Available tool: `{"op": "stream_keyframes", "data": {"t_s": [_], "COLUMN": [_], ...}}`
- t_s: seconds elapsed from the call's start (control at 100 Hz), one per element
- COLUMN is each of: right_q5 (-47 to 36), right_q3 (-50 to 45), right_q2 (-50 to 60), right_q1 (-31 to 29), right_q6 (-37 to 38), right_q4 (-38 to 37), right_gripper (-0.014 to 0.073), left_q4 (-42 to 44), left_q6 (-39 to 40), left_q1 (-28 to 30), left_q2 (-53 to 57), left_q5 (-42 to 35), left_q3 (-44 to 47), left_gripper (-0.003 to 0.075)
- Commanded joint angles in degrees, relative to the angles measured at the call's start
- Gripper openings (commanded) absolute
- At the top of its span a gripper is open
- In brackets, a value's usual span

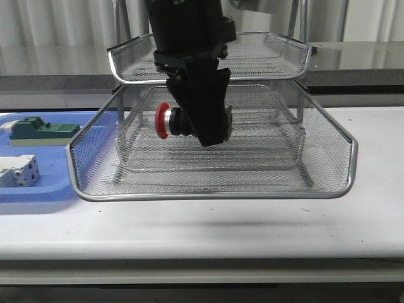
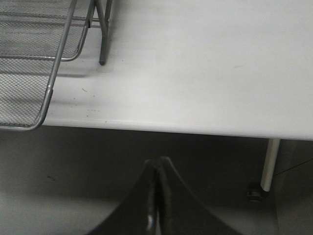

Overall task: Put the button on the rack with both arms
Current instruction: 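Carry the button over the pulled-out tray, lower it and open the left gripper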

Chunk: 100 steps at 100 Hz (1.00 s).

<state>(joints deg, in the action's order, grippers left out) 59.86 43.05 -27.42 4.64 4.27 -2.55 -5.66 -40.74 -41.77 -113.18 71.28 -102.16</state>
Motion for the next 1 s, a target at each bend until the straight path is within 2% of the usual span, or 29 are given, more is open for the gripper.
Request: {"op": "stream_keyframes", "data": {"t_s": [0.0, 0.09, 0.16, 0.28, 0.37, 0.59, 0.84, 0.99], "right_q5": [-3.3, -3.3, -3.3, -3.3, -3.3, -3.3, -3.3, -3.3], "right_q3": [1.8, 1.8, 1.8, 1.8, 1.8, 1.8, 1.8, 1.8], "right_q2": [-0.3, -0.3, -0.3, -0.3, -0.3, -0.3, -0.3, -0.3], "right_q1": [-0.1, -0.1, -0.1, -0.1, -0.1, -0.1, -0.1, -0.1], "right_q6": [0.1, 0.1, 0.1, 0.1, 0.1, 0.1, 0.1, 0.1], "right_q4": [-0.7, -0.7, -0.7, -0.7, -0.7, -0.7, -0.7, -0.7], "right_gripper": [-0.0063, -0.0063, -0.0063, -0.0063, -0.0063, -0.0063, -0.0063, -0.0063], "left_q4": [-1.1, -1.1, -1.1, -1.1, -1.1, -1.1, -1.1, -1.1], "left_q6": [0.4, 0.4, 0.4, 0.4, 0.4, 0.5, 0.8, 3.8], "left_q1": [-0.4, -0.4, -0.4, -0.4, -0.4, -0.4, -0.3, 1.1], "left_q2": [2.8, 2.8, 2.8, 2.8, 2.8, 2.8, 4.1, 7.3], "left_q5": [-1.7, -1.8, -1.8, -1.9, -2.4, -2.9, 0.7, 2.0], "left_q3": [-1.5, -1.5, -1.5, -1.5, -1.5, -1.5, -1.8, -1.8], "left_gripper": [0.0005, 0.0087, 0.0197, 0.0428, 0.0524, 0.0541, 0.0536, 0.0536]}}
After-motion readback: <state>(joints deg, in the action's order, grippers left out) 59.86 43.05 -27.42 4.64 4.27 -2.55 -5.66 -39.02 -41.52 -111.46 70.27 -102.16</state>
